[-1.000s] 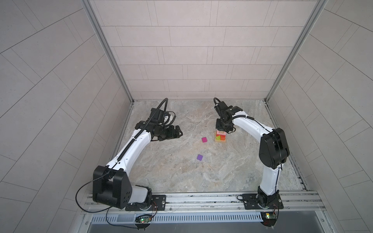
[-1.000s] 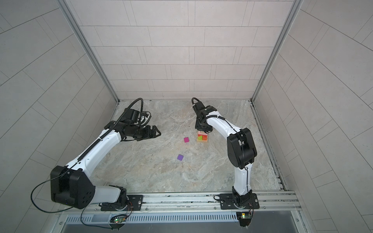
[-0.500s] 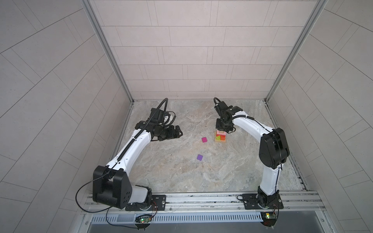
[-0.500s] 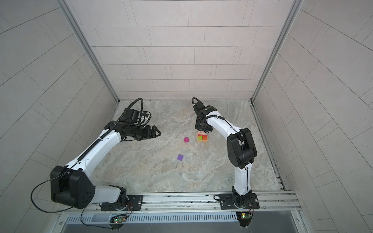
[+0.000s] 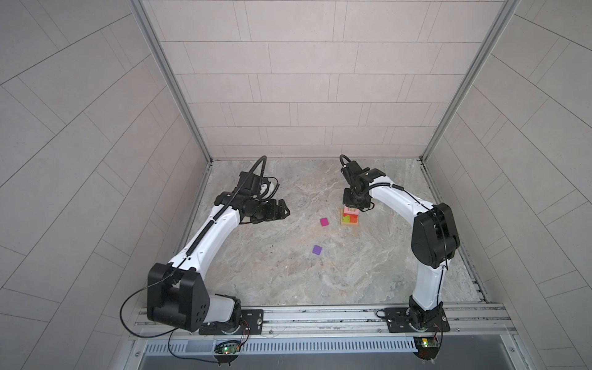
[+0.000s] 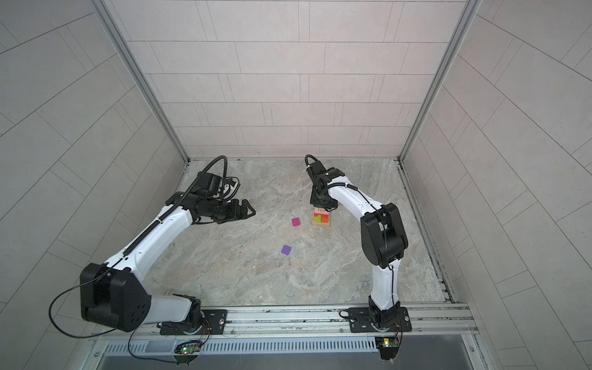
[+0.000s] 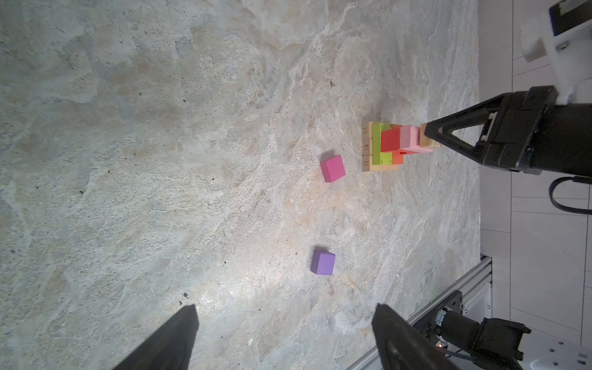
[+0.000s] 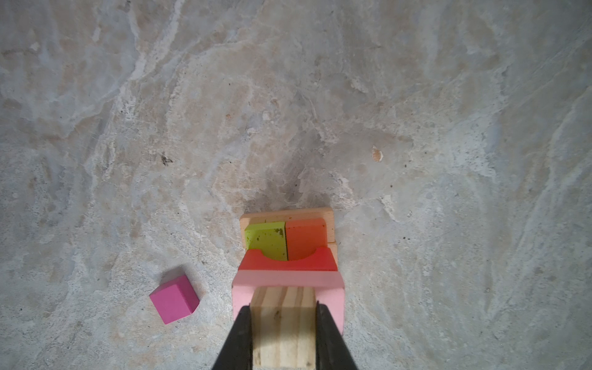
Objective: Build the wood block tower
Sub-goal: 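Lower the wood cube onto the pink block with the right gripper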
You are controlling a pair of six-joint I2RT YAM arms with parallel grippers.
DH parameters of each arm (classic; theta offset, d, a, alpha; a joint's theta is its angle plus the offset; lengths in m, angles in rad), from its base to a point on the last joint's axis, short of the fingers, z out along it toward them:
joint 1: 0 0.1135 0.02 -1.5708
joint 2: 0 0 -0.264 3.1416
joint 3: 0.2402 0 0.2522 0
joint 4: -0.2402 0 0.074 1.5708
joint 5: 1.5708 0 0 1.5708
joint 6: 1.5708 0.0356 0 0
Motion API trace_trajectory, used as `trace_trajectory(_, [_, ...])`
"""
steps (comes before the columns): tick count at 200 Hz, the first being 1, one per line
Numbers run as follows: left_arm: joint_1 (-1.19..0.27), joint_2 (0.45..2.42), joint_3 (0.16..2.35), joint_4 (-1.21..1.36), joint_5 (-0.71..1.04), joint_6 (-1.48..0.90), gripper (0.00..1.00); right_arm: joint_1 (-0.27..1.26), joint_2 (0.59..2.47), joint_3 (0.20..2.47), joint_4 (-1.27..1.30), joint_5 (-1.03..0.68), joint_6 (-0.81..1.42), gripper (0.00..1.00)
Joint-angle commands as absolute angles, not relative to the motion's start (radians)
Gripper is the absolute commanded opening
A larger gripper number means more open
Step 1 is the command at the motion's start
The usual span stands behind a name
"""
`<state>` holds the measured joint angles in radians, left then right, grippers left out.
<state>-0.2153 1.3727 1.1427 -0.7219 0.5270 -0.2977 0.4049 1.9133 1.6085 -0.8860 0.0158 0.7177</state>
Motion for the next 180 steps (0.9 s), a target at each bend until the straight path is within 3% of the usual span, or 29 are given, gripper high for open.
trace_trajectory(1, [-0.210,1.355,1.132,-0.729,0.524,-0.288,0.92,0.402,1.904,1.591,-0.897,0.037,0.721,0.21])
trace_trajectory(104, [-0.211,1.355,1.132,-0.732,0.525,-0.288,0.92,0.402,1.903,1.585,-0.888,0.040,0.722,0.21])
trace_trajectory(180, [-0.210,1.356,1.132,-0.731,0.524,-0.288,0.92,0.402,1.902,1.580,-0.890,0.037,0.719,0.31])
